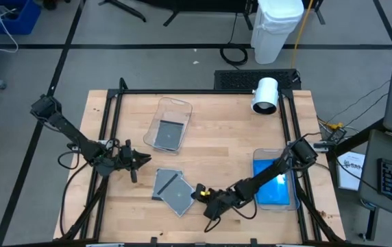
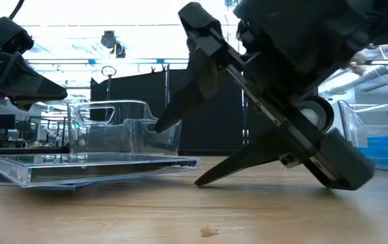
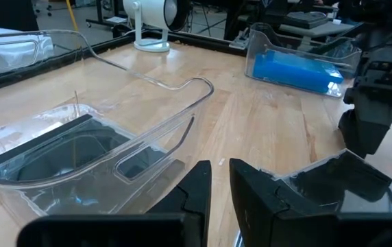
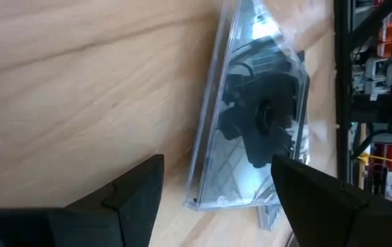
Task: Pick & place jewel cases by type
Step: Put the bottom black disc case into the left transparent bin
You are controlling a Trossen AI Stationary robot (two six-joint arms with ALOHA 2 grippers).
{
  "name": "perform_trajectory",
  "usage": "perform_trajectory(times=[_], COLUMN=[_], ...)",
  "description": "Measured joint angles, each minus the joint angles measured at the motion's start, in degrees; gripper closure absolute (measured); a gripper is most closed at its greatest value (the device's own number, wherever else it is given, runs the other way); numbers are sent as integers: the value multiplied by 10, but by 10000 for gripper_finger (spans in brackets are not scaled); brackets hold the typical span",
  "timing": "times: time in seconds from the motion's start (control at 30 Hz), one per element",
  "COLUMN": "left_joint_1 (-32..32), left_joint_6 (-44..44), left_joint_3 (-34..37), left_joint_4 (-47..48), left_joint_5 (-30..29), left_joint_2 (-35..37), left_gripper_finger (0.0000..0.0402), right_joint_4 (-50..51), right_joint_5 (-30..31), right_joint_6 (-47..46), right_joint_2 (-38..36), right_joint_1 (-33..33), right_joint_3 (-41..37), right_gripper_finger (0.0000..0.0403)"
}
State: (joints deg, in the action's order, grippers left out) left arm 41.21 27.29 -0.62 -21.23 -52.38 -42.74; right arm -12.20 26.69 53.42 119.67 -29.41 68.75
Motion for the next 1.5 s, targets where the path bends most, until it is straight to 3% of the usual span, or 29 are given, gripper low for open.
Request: perform_trajectory(times=[0.27, 1.1, 1.27, 1.5], left_joint_1=[0, 0, 0, 0], left_joint_6=[0, 0, 0, 0], left_joint_3=[0, 0, 0, 0], left_joint_4=[0, 0, 0, 0], left_joint_5=[0, 0, 0, 0], left_joint_2=[0, 0, 0, 0], left_gripper_finger=[339, 339, 339, 339], right_joint_4=[-4, 7, 17, 17], right_joint_5=[-30, -13, -13, -14], right_joint_6=[-1, -115, -123, -126], right_joint_2=[31, 32, 32, 32], right_joint_1=[14, 62, 62, 61], right_joint_3=[5, 3, 0, -8], right_gripper_finger=[140, 142, 176, 275])
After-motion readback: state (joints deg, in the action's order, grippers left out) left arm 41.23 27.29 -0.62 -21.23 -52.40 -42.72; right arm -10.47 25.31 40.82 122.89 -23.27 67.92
